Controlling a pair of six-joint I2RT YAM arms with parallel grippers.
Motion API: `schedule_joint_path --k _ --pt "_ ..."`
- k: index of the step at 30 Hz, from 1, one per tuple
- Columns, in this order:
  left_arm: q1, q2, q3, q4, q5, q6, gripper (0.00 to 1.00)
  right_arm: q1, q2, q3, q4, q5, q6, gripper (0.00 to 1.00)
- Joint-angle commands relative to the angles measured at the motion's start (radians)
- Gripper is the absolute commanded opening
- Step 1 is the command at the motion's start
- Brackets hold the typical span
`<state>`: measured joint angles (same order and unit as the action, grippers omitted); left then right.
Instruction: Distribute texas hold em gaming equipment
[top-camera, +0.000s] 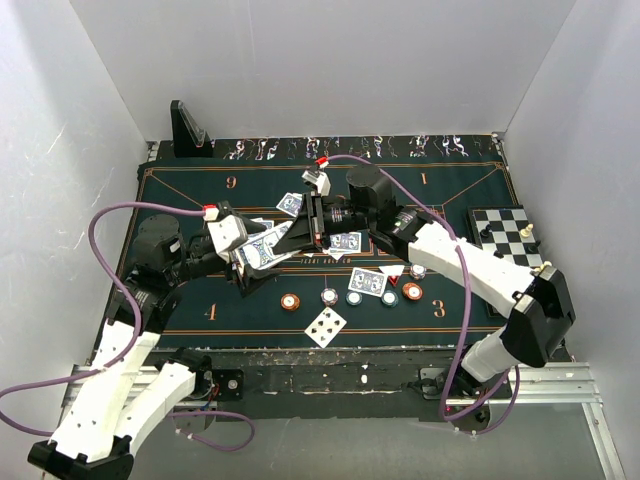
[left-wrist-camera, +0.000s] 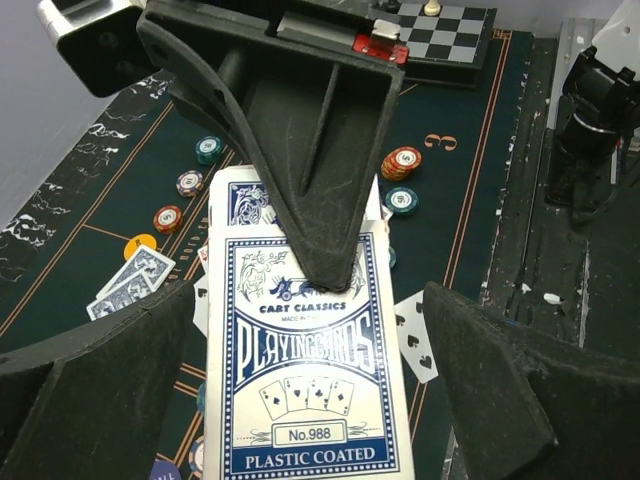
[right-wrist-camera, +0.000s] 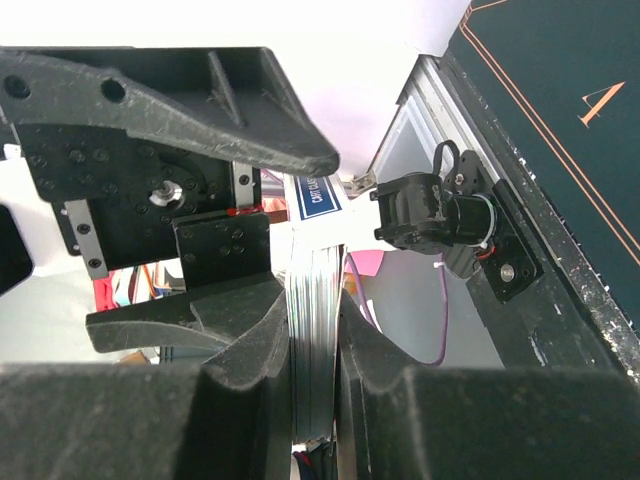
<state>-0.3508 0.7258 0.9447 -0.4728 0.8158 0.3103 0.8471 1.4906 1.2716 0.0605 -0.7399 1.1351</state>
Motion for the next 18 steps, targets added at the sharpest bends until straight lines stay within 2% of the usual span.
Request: schedule_joint_path --k 1,18 --pt "-0.002 -0.008 0.029 -0.059 -0.004 0.081 0.98 0.006 0.028 0.063 0.021 -0.021 -0.021 0.09" --pt "-0.002 0.006 -0.023 -0.147 -0.087 0.257 0.98 0.006 0.073 0.055 0.032 -0.032 0.009 0.06"
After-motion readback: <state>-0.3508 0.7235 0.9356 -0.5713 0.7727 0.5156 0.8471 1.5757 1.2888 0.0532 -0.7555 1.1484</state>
